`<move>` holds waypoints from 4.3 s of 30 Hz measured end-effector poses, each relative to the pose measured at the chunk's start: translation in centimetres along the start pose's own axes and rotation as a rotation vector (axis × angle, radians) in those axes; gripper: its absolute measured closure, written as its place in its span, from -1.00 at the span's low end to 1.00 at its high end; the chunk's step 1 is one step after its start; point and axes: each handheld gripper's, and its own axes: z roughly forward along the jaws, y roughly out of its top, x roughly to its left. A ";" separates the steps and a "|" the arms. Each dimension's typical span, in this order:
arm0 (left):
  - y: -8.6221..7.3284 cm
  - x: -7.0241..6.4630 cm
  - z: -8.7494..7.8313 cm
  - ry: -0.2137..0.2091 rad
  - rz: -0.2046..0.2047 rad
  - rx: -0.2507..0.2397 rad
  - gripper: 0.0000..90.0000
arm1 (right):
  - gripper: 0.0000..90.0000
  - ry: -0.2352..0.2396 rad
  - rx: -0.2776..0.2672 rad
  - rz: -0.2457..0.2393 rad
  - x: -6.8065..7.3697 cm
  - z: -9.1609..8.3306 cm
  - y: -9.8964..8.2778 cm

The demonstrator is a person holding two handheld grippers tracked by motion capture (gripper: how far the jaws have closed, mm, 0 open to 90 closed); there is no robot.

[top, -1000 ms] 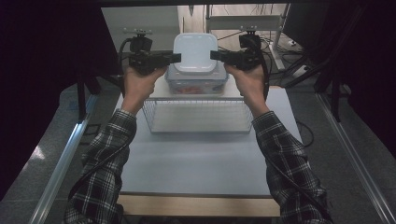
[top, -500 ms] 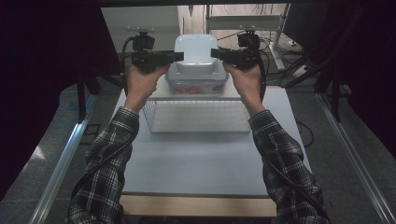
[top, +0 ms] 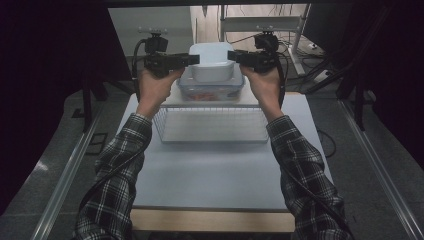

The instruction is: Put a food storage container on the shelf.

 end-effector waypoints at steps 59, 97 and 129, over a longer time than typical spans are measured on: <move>-9.6 -2.9 -3.9 -0.031 0.294 0.014 -0.91 | -0.69 0.169 0.042 -0.230 1.4 -4.4 -8.6; -19.1 -3.6 -2.6 -0.096 0.274 0.053 -0.91 | -0.87 0.179 0.150 -0.273 0.7 -4.9 -17.4; -27.9 -3.6 -3.5 -0.011 0.301 0.141 -0.95 | -1.00 0.153 0.219 -0.251 -0.3 -7.3 -24.5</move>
